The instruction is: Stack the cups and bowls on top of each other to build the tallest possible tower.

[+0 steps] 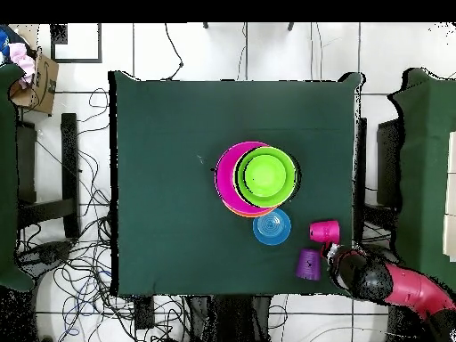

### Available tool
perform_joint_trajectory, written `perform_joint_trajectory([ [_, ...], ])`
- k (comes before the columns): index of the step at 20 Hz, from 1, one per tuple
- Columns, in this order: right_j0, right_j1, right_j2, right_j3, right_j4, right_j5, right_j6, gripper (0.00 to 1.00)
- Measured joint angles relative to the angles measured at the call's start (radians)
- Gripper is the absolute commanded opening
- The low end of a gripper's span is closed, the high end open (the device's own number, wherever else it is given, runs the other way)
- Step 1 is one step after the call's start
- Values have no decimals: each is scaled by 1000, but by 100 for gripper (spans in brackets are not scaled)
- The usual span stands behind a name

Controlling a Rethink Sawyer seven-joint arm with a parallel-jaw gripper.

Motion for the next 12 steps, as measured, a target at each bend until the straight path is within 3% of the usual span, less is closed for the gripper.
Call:
perform_joint_trajectory([
  [12,-53,25,33,-9,-10,1,0,100],
])
